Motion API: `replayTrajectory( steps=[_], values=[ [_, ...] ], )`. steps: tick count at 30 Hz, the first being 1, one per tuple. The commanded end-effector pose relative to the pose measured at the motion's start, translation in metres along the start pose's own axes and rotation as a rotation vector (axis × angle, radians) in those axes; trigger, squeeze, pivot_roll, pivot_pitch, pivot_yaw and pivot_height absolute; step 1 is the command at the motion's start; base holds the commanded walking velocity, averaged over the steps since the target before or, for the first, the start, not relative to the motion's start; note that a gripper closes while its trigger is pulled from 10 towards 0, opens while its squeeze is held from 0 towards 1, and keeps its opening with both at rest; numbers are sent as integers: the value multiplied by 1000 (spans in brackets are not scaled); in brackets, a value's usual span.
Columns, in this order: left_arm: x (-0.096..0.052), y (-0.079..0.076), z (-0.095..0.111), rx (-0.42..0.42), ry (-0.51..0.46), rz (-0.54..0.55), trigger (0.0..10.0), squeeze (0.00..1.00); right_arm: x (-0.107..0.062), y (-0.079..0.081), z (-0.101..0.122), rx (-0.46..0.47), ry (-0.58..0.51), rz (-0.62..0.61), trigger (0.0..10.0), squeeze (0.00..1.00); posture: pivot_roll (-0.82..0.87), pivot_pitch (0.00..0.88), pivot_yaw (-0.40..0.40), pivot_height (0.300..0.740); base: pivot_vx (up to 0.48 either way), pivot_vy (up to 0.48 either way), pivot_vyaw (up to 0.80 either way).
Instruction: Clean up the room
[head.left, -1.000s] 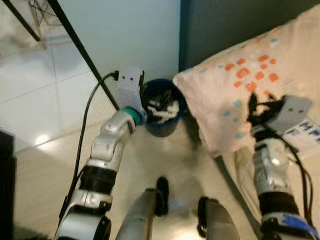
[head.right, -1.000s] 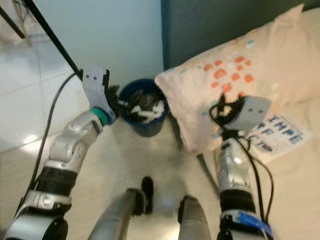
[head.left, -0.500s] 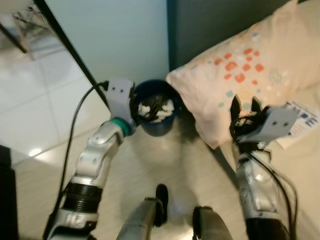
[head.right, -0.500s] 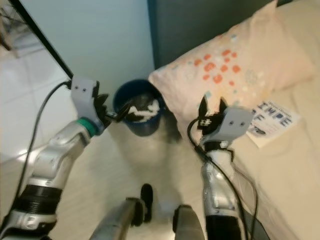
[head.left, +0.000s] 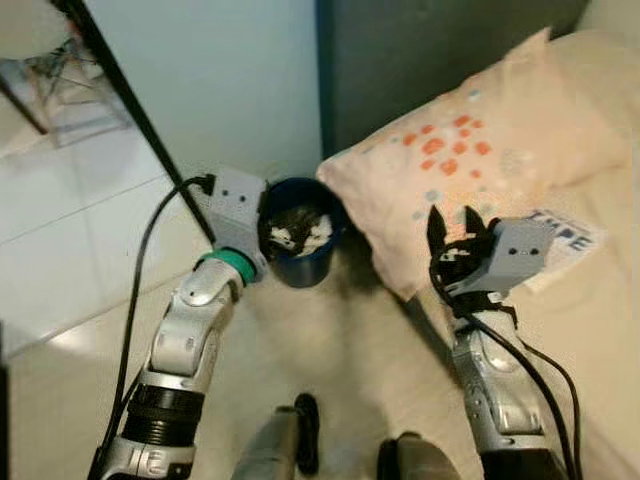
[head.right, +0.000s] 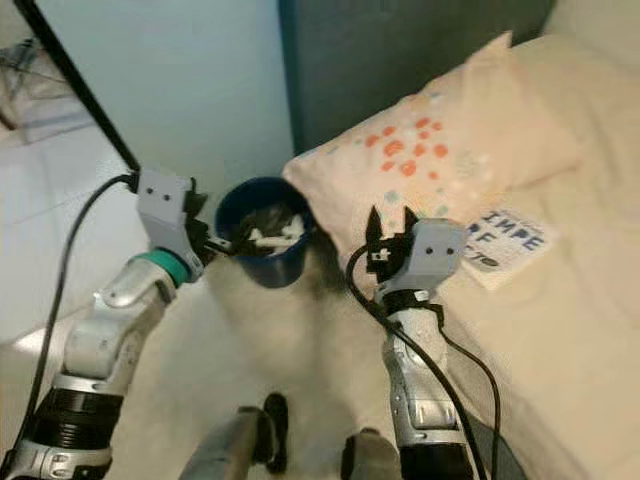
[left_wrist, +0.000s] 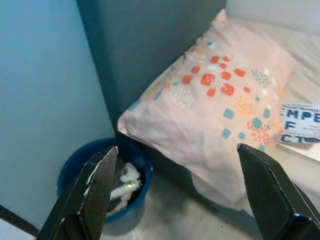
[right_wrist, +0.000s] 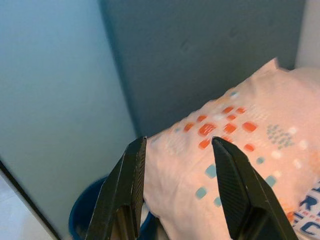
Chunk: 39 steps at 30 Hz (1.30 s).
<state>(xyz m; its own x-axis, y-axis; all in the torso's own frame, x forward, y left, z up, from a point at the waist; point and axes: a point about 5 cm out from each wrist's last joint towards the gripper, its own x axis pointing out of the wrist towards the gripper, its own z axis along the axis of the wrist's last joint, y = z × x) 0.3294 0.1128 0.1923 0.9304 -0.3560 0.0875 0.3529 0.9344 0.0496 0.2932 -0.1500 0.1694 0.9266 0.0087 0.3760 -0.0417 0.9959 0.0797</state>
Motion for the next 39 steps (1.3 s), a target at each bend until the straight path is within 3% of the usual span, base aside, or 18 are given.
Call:
replayTrajectory(
  steps=[1, 16, 39],
  values=[
    [-4, 1, -13, -4, 41, 18, 10000, 0, -4, 1, -5, -16, 43, 12, 10000, 0, -139, 191, 134, 686, 480, 0, 0],
    [1, -11, -19, -33, 20, 26, 10000, 0, 5, -6, 1, -74, 39, 40, 10000, 0, -170, 151, 99, 686, 480, 0, 0],
    [-3, -13, -25, -41, 25, 41, 10000, 0, -7, -7, -18, -115, 129, 84, 10000, 0, -165, 128, 89, 686, 388, 0, 0]
  ],
)
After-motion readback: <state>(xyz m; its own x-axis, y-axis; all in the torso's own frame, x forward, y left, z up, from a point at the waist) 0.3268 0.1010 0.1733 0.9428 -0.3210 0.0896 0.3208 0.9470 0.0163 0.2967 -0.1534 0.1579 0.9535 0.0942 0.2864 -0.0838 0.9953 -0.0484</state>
